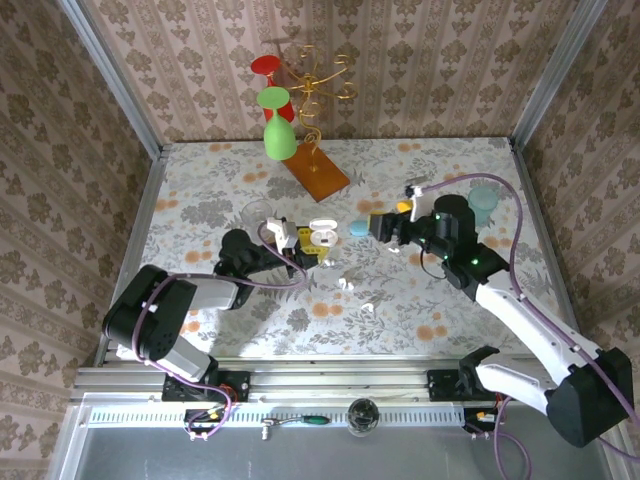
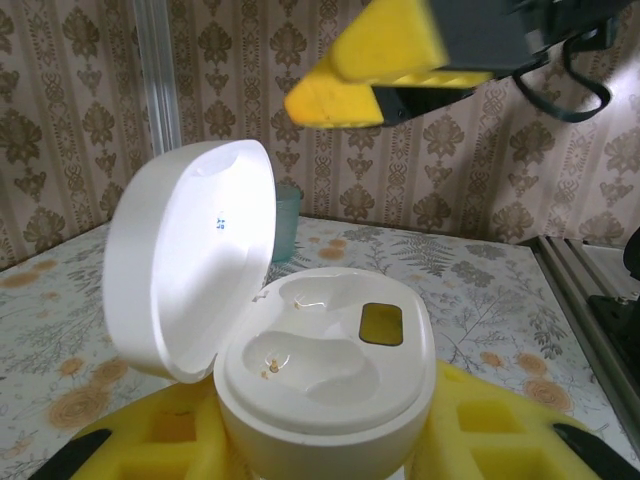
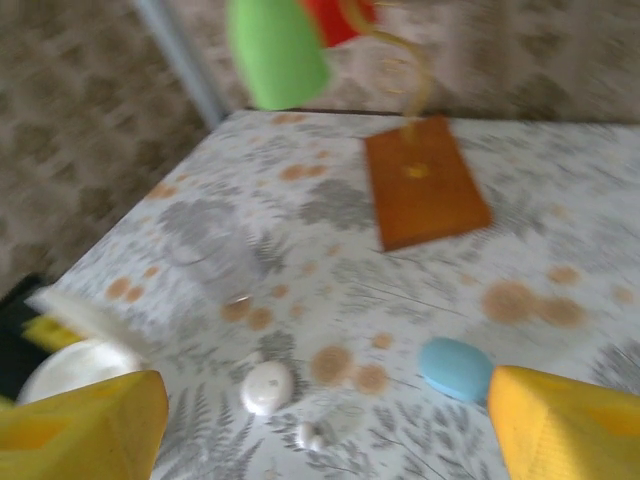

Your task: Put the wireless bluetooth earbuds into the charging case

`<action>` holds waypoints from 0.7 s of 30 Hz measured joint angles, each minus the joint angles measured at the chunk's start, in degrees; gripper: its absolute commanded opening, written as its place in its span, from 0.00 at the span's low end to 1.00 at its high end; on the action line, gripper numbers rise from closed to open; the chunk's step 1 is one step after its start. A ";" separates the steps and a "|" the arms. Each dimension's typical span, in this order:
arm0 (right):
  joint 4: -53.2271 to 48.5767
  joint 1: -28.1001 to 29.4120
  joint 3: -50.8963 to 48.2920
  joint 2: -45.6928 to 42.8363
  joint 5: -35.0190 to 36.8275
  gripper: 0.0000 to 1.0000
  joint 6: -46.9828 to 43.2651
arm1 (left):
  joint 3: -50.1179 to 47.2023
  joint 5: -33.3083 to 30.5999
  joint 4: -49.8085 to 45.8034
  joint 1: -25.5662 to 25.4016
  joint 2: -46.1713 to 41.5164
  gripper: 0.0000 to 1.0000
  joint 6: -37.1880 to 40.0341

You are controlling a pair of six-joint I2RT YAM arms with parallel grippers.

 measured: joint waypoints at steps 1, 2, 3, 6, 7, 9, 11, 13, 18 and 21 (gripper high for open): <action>-0.94 -1.77 -0.33 0.52 0.00 0.83 1.81 | 0.00 -0.13 0.00 0.17 -0.09 0.32 -0.02; -1.70 -2.75 -0.50 1.16 0.00 0.81 3.02 | 0.00 -0.24 -0.04 0.24 -0.22 0.32 -0.02; -2.93 -3.30 -0.52 2.21 -0.26 0.80 4.22 | 0.00 -0.42 0.00 0.26 -0.37 0.32 0.00; -6.58 -3.58 -0.33 6.51 -1.46 0.73 6.47 | 0.00 -0.48 0.02 0.26 -0.63 0.32 -0.02; -8.59 -3.78 0.15 8.66 -1.75 0.70 7.10 | 0.00 -0.61 0.00 0.26 -0.68 0.32 0.00; -11.82 -4.26 1.53 12.92 -2.58 0.63 8.17 | 0.00 -0.68 0.02 0.28 -0.70 0.32 0.00; -14.25 -4.70 3.02 17.03 -3.45 0.59 8.98 | -0.02 -0.81 0.00 0.37 -0.72 0.32 -0.02; -15.87 -4.85 4.33 21.03 -5.57 0.50 8.94 | -0.04 -0.87 -0.02 0.66 -0.98 0.32 -0.02; -17.55 -4.09 5.14 26.53 -10.19 0.40 9.53 | -0.35 -0.87 0.02 1.27 -1.44 0.32 -0.02; -17.70 -2.58 5.18 28.48 -12.31 0.39 9.86 | -0.46 -0.87 0.00 1.40 -1.44 0.32 -0.02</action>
